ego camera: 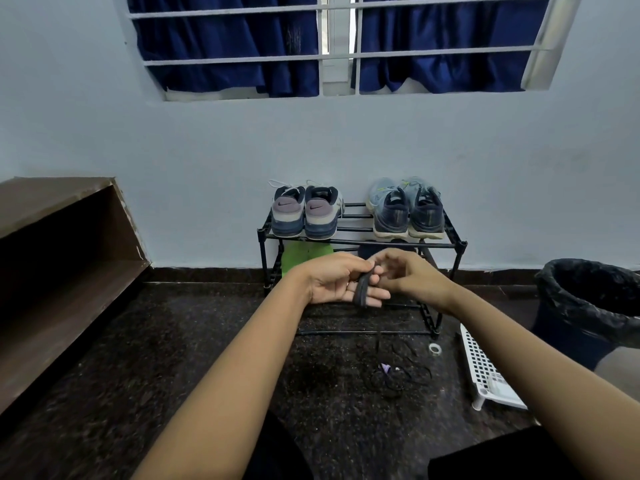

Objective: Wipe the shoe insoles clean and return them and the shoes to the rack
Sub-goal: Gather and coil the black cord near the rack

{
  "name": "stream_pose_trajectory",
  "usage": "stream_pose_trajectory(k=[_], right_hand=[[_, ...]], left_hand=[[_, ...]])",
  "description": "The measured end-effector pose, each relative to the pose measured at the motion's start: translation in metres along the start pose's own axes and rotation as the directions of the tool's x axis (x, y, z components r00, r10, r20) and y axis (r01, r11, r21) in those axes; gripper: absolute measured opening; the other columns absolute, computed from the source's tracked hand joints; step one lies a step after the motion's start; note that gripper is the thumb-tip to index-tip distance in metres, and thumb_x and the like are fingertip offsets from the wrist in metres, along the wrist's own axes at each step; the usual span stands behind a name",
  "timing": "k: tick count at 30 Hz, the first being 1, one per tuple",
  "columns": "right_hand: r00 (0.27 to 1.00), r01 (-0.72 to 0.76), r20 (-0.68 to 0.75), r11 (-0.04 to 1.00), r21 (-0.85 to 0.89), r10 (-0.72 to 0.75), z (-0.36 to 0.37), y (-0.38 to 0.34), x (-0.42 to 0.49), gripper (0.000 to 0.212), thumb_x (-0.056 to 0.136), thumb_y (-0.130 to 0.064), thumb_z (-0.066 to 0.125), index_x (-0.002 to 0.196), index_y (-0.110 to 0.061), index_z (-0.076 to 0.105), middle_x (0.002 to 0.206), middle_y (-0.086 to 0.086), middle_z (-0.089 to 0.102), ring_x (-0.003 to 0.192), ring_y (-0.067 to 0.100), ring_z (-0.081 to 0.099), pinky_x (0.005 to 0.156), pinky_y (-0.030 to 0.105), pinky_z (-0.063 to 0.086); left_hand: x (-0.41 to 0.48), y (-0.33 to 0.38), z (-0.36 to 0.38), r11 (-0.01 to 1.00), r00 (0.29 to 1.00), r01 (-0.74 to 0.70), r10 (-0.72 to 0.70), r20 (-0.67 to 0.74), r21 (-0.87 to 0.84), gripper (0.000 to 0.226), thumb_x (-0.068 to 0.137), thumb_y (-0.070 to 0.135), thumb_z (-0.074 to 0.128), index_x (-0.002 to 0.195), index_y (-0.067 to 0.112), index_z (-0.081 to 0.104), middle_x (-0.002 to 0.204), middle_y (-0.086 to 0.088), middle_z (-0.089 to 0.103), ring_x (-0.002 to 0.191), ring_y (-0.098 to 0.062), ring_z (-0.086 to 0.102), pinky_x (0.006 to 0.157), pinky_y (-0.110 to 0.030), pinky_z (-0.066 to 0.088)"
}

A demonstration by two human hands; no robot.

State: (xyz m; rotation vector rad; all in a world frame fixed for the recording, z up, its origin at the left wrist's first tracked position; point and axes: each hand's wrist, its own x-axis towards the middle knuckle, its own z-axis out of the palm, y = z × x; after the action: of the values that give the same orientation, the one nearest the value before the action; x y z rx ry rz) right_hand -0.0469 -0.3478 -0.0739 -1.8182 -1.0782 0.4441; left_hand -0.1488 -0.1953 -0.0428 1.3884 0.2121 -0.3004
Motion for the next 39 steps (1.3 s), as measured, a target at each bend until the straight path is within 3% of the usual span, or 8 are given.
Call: stream_pose_trajectory(k=[8,11,17,21,24,27,34,39], right_hand=[[0.973,0.089,-0.213,0.996,-0.012,-0.09,0.013,-0.002,0.01,0.012,0.081,-0.013,0.056,0.081,-0.017,0.068,0.077,0.002,0.069,0.077,0.008,0.058,0.076,0.042,0.05],[0.988,0.063,-0.146,0.992,0.106,-0.047,0.018,-0.012,0.008,0.038,0.078,0.012,0.044,0.081,-0.019,0.066,0.068,-0.013,0.065,0.069,-0.006,0.056,0.068,0.016,0.045],[0.983,-0.132,0.162,0.941,0.312,0.084,0.016,-0.015,0.001,0.016,0.092,0.005,0.05,0.098,0.003,0.064,0.087,0.009,0.071,0.078,0.009,0.068,0.073,0.015,0.051],[0.972,-0.171,0.221,0.894,0.414,0.084,0.009,-0.016,0.0,0.014,0.093,0.003,0.049,0.099,0.004,0.062,0.09,0.012,0.069,0.082,0.016,0.067,0.078,0.023,0.053],[0.981,-0.169,0.173,0.842,0.513,0.091,0.0,-0.019,0.0,0.014,0.093,-0.002,0.051,0.097,-0.002,0.064,0.087,0.009,0.07,0.075,0.015,0.065,0.074,0.025,0.051],[0.992,-0.122,0.067,0.773,0.623,0.103,-0.008,-0.023,0.002,0.014,0.093,-0.007,0.052,0.094,-0.007,0.066,0.083,0.005,0.07,0.066,0.01,0.059,0.069,0.025,0.05],[0.976,-0.022,-0.144,0.726,0.687,0.165,-0.029,-0.021,0.005,0.018,0.1,-0.018,0.041,0.089,-0.016,0.056,0.073,-0.005,0.054,0.049,0.004,0.04,0.062,0.023,0.04],[0.988,0.061,-0.15,0.963,0.264,-0.021,-0.042,0.0,0.002,0.03,0.079,-0.028,0.075,0.103,-0.022,0.06,0.075,0.006,0.055,0.068,0.019,0.048,0.066,0.031,0.04]], left_hand=[[0.002,0.004,0.006,0.968,0.986,-0.157,0.144,-0.079,-0.197,0.02,0.103,0.011,0.043,0.096,0.001,0.059,0.072,-0.007,0.067,0.069,-0.021,0.073,0.07,-0.037,0.061],[0.004,0.003,0.008,0.948,0.961,-0.258,0.233,-0.146,-0.185,0.022,0.104,0.011,0.041,0.096,0.001,0.058,0.071,-0.007,0.07,0.068,-0.02,0.073,0.069,-0.035,0.061],[0.01,0.006,0.001,0.853,0.874,-0.456,0.374,-0.311,-0.255,0.023,0.104,0.011,0.04,0.099,0.0,0.059,0.091,-0.014,0.07,0.085,-0.026,0.071,0.081,-0.038,0.058],[0.017,-0.001,-0.007,0.855,0.786,-0.502,0.513,-0.346,0.129,0.025,0.105,0.011,0.038,0.096,0.01,0.062,0.097,-0.005,0.069,0.097,-0.014,0.066,0.093,-0.028,0.053],[0.021,-0.009,-0.012,0.665,0.738,-0.353,0.63,-0.241,0.658,0.022,0.102,0.01,0.044,0.093,0.012,0.064,0.087,0.006,0.066,0.086,-0.005,0.061,0.084,-0.023,0.048],[0.024,-0.014,-0.014,0.516,0.783,-0.225,0.601,-0.162,0.827,0.025,0.101,0.015,0.047,0.085,0.003,0.062,0.073,0.003,0.059,0.071,-0.009,0.052,0.07,-0.03,0.039],[0.003,-0.006,0.0,0.758,0.976,-0.197,0.212,0.051,0.622,0.032,0.106,0.016,0.038,0.103,0.0,0.065,0.093,-0.016,0.07,0.06,0.0,0.055,0.055,-0.012,0.038],[0.002,-0.007,-0.001,0.929,0.993,-0.085,0.051,0.104,0.36,0.029,0.105,0.021,0.039,0.09,0.009,0.061,0.081,-0.004,0.068,0.095,-0.027,0.069,0.098,-0.044,0.048]])
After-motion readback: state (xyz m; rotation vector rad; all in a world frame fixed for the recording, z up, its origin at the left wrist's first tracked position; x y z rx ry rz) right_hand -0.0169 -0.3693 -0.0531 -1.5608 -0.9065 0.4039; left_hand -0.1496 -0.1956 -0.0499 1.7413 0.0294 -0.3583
